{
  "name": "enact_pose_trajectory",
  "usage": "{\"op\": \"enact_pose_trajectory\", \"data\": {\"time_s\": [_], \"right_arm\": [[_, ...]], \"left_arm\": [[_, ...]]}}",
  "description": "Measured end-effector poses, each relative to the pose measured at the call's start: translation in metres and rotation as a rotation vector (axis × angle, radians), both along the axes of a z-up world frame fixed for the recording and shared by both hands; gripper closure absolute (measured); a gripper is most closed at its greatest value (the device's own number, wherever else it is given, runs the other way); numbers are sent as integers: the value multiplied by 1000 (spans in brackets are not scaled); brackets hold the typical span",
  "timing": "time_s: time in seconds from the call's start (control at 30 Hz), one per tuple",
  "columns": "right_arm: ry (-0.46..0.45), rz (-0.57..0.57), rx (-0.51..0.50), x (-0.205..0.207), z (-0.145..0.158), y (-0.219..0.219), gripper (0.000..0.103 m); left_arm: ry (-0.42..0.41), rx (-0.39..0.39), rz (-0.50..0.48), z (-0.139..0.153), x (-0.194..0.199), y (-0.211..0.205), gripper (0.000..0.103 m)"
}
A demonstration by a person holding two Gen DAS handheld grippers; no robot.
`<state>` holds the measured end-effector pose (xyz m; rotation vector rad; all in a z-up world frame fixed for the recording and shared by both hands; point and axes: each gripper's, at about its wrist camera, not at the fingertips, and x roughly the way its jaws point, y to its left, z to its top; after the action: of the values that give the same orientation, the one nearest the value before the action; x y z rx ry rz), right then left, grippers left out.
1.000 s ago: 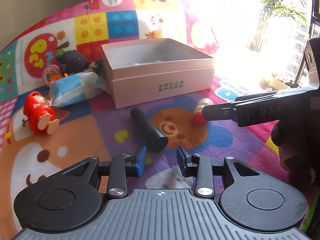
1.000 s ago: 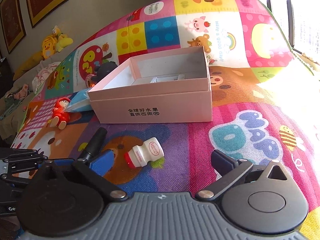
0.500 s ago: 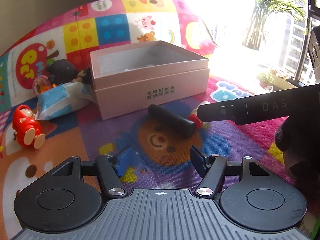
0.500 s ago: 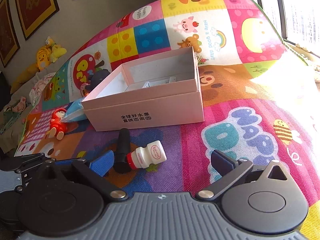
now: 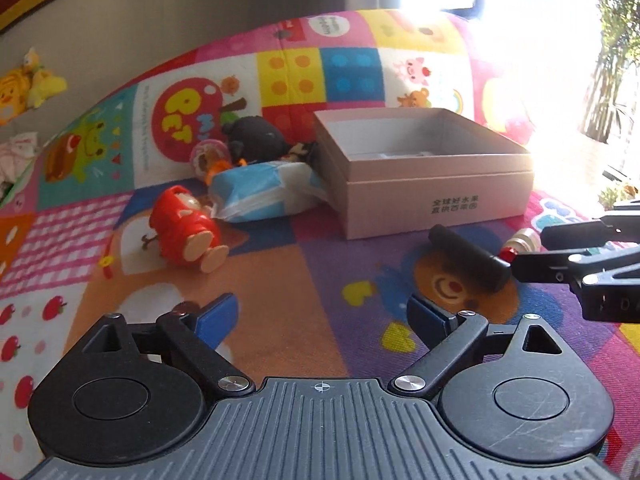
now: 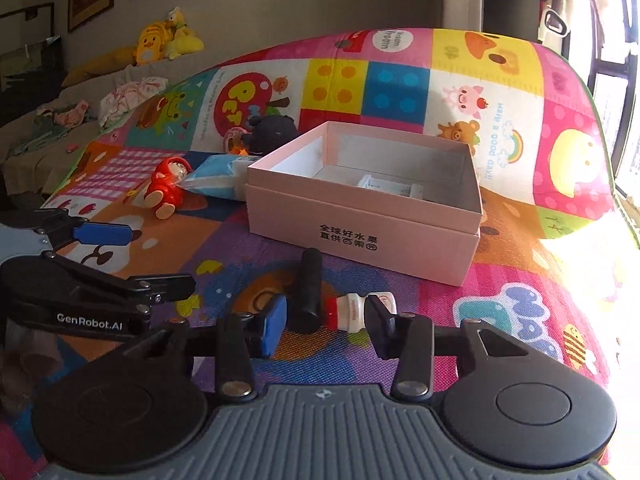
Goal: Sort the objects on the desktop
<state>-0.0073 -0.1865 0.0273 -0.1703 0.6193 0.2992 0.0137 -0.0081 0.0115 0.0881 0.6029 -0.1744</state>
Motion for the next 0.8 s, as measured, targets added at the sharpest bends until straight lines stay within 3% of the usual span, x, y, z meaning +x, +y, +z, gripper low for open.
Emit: {"op": "enact_pose_trajectory", "data": {"time_s": [0.1, 0.3, 0.47, 0.57, 0.7, 0.8], "right_arm": [[1, -1, -100, 8, -7, 20, 71], [42, 25, -181, 22, -14, 32, 80], [28, 171, -175, 19, -8, 46, 81], [-29, 239, -228, 22, -8, 55, 81], [-140, 152, -359, 37, -9, 56, 79], [-177, 80, -370, 37, 2, 39, 65]], "left_arm": [[19, -57, 55, -2, 5, 16, 8], [-10, -96, 23, -1, 0, 20, 7], [-2, -130, 28, -3, 1, 23, 7], [3, -142, 33, -3, 1, 25, 7], [3, -138, 30, -4, 2, 24, 7], [8, -140, 30, -4, 2, 24, 7]]}}
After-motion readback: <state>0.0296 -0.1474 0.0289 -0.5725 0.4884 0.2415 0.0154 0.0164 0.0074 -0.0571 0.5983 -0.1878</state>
